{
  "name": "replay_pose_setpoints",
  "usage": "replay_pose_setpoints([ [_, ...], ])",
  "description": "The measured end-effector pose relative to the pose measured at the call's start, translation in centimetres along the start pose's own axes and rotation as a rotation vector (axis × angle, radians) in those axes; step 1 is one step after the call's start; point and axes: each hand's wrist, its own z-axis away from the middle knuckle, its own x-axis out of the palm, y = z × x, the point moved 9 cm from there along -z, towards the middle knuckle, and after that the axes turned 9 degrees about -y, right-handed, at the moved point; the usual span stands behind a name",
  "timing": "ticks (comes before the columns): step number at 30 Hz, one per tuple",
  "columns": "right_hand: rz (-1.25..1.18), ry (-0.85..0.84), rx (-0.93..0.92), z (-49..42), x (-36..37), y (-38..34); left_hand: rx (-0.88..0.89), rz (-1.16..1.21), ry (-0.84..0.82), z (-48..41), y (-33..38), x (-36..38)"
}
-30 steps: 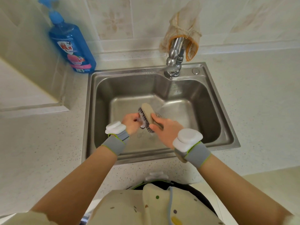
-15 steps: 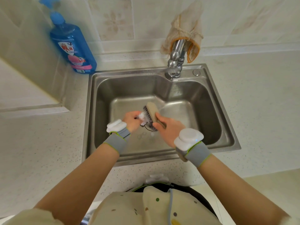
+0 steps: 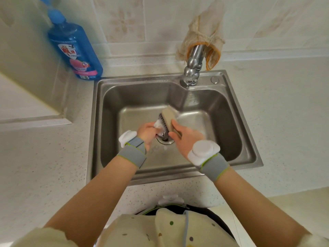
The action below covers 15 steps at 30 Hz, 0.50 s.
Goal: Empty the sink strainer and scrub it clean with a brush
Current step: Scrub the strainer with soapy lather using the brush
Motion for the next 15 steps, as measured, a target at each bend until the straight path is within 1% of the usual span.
replay_pose_setpoints([
  [2, 0.03, -0.016, -0.025, 0.2, 0.3, -0.5, -0.01, 0.035, 0.005, -0.4, -0.4, -0.2],
  [6, -0.052, 0.004, 0.032, -1.3, -0.9, 1.0, 0.006, 0.03, -0.012, -0.3, -0.2, -0.2],
  [9, -0.036, -0.056, -0.009, -0.5, 0.6, 0.3, 0.001, 0.024, -0.043, -0.3, -0.1, 0.0],
  [12, -0.174, -0.026, 0.048, -1.7, 0.0, 1.5, 0.012, -0.003, -0.054, -0.1, -0.4, -0.1],
  [13, -0.229, -0.019, 0.07, -2.0, -0.2, 1.9, 0.036, -0.016, -0.059, -0.1, -0.4, -0.2],
  [15, -0.244, -0.04, 0.047, -1.5, 0.1, 1.7, 0.103, -0.056, -0.076, 0.1, -0.2, -0.4],
])
